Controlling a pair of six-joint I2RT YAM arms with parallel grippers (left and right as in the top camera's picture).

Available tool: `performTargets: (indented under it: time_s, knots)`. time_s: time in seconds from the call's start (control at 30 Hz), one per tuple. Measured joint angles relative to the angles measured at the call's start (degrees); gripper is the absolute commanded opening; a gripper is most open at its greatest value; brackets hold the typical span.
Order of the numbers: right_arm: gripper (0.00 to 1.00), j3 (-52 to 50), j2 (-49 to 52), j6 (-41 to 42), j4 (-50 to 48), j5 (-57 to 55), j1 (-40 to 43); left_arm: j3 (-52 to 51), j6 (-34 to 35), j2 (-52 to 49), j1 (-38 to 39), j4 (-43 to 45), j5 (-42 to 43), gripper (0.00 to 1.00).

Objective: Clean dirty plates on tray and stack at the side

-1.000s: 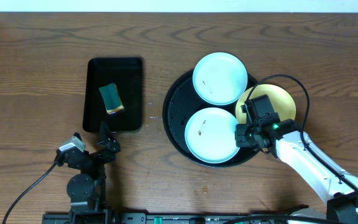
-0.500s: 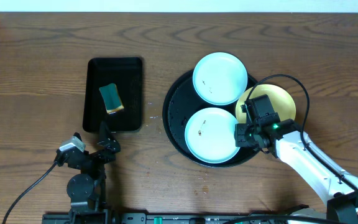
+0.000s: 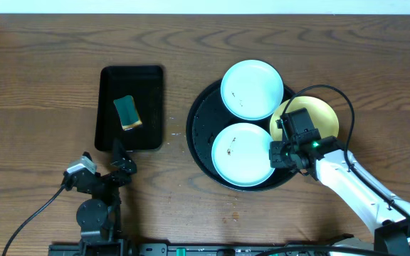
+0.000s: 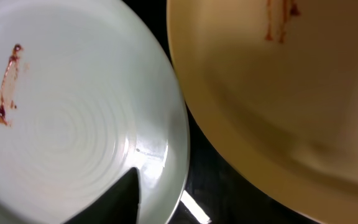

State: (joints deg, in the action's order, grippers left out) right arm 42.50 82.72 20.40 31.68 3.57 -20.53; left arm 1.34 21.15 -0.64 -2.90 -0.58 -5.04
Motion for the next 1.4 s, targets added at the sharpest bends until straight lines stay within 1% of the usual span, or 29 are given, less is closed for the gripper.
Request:
performTargets:
  time_s: [0.07, 0.17, 0.3, 0.37, 0.4, 0.43, 0.5, 0.57, 0.67, 0.73, 0.87, 1.03, 1.3, 1.37, 1.4]
  knots:
    - [0.29, 0.0, 0.0, 0.2, 0.3, 0.3, 0.0, 0.1, 0.0, -0.1, 0.0, 0.3, 1.4, 0.91]
    - [0.28, -0.1, 0.0, 1.2, 1.2, 0.7, -0.1, 3.2, 0.1, -2.0, 0.0, -4.9, 3.0, 0.91]
    - [0.31, -0.3, 0.0, 3.0, 3.1, 0.9, -1.1, 16.1, -0.5, -11.1, 0.0, -13.5, 3.7, 0.91]
    - [0.33, -0.4, 0.0, 3.5, 3.2, 0.9, -2.0, 25.6, -1.8, -18.6, 0.0, -18.7, 4.0, 0.91]
    - [0.34, -0.5, 0.0, 3.8, 3.2, 1.0, -2.5, 32.5, -3.1, -24.4, 0.0, -22.9, 4.4, 0.91]
    - [0.36, -0.5, 0.0, 4.1, 3.2, 0.9, -2.9, 37.1, -4.0, -28.4, 0.0, -25.3, 5.0, 0.91]
    - [0.42, -0.7, 0.0, 4.8, 2.9, 0.9, -3.7, 47.8, -6.8, -38.3, 0.0, -33.1, 6.6, 0.91]
    - [0.43, -0.7, 0.0, 5.2, 2.5, 0.7, -3.9, 57.9, -9.5, -48.5, 0.0, -40.0, 7.9, 0.91]
    - [0.42, -0.8, 0.0, 5.8, 2.3, 0.3, -4.0, 69.1, -11.9, -61.5, 0.0, -44.1, 9.2, 0.91]
    - [0.41, -0.8, 0.1, 6.3, 2.1, 0.1, -4.0, 73.6, -12.8, -68.6, 0.0, -46.0, 9.9, 0.91]
    - [0.39, -0.8, 0.6, 6.6, 1.4, -0.2, -4.0, 74.9, -13.9, -76.8, 0.0, -46.9, 10.0, 0.9]
    - [0.39, -0.8, 1.9, 6.8, 0.6, -0.4, -4.0, 74.9, -13.5, -86.5, 0.0, -47.0, 8.9, 0.89]
    - [0.39, -0.9, 2.2, 6.8, 0.2, -0.4, -4.0, 74.9, -13.4, -100.8, 0.0, -42.8, 8.3, 0.88]
    - [0.39, -0.9, 2.2, 6.8, 0.2, -0.4, -4.0, 74.9, -13.4, -103.6, 0.0, -42.4, 8.2, 0.86]
    - [0.4, -0.9, 2.2, 6.8, 0.2, -0.4, -4.0, 74.9, -13.3, -104.8, 0.0, -42.3, 8.1, 0.82]
